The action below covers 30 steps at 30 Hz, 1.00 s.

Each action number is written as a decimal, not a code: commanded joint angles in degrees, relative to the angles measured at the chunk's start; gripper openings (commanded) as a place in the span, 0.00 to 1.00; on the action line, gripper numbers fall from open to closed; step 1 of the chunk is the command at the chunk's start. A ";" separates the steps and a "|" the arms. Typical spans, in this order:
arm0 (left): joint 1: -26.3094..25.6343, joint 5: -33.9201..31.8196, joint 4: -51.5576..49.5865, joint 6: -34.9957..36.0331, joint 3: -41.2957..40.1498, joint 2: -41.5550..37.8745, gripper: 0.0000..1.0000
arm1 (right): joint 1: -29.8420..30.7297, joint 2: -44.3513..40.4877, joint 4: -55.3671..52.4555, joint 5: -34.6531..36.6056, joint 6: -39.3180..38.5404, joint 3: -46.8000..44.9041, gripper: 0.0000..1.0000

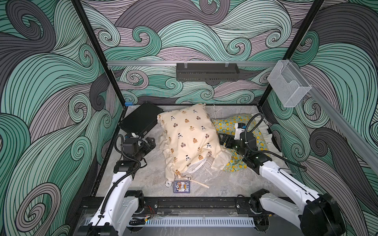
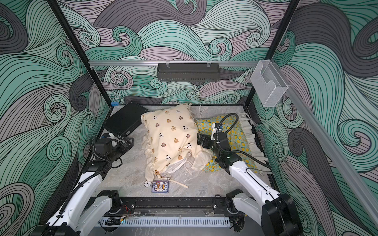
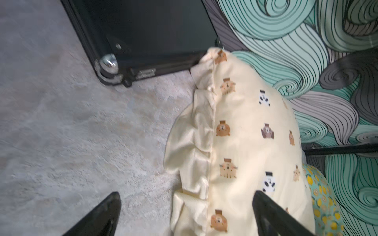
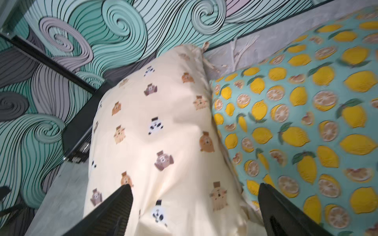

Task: Zip up pillowcases
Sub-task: Adjust the pillowcase at the center of the board.

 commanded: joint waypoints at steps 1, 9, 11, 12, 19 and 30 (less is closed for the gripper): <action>-3.21 2.25 -6.83 -2.47 2.51 0.03 0.99 | 4.82 0.03 -4.29 -3.47 -1.37 0.78 0.99; -14.00 0.23 -8.13 -6.32 0.36 -1.32 0.99 | 16.40 -0.67 -10.51 -2.58 -1.03 1.00 0.99; -15.89 0.10 -8.13 -8.02 -0.09 -1.45 0.98 | 18.83 -0.85 -11.46 -2.46 -0.82 0.91 0.99; -17.02 -0.23 -8.14 -9.12 -0.20 -1.57 0.99 | 19.90 -0.86 -11.77 -2.28 -0.74 0.77 0.99; -22.89 -0.41 -10.82 -15.13 -0.74 0.98 0.98 | 25.38 1.22 -11.50 -1.67 1.36 -0.52 0.99; -30.65 -0.22 -1.97 -24.04 -8.58 3.49 0.82 | 26.90 4.23 -10.76 1.96 1.50 -0.85 0.99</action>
